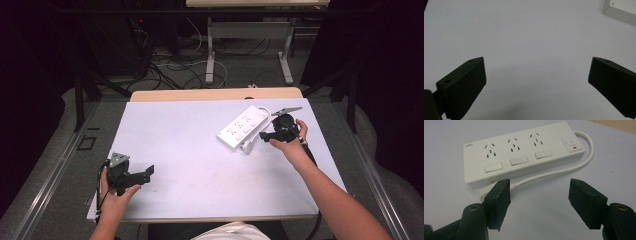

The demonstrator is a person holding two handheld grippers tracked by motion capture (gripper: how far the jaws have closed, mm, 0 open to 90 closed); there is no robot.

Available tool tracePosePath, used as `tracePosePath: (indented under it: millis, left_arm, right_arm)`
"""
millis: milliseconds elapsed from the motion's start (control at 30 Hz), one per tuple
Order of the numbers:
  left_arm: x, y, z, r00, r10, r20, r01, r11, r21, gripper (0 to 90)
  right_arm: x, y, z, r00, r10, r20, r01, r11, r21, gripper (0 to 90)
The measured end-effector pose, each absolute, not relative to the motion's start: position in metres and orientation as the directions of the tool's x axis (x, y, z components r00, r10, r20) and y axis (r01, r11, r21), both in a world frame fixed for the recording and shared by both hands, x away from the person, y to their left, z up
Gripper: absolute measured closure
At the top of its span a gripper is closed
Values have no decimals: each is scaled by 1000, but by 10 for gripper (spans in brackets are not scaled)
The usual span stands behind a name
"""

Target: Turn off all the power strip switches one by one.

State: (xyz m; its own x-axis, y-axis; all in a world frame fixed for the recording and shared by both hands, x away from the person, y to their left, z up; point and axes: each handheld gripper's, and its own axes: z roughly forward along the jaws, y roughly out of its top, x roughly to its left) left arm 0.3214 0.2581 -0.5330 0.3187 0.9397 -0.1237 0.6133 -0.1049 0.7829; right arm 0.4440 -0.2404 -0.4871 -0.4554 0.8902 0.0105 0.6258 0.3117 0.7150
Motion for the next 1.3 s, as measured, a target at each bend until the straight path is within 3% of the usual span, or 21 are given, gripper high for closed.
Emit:
tracePosePath:
  millis: [500, 900, 1300]
  left_arm:
    - [321, 259, -533, 313, 942, -122, 614, -102, 783, 14]
    - [321, 259, -533, 308, 944, -121, 615, -101, 782, 14]
    - [321, 260, -533, 308, 944, -117, 612, -103, 784, 14]
  right_arm:
    - [472, -237, -473, -433, 901, -30, 608, 317, 728, 391]
    - [489, -235, -474, -404, 914, 29, 647, 263, 715, 434]
    - [503, -230, -473, -391, 921, 5, 635, 266, 725, 457]
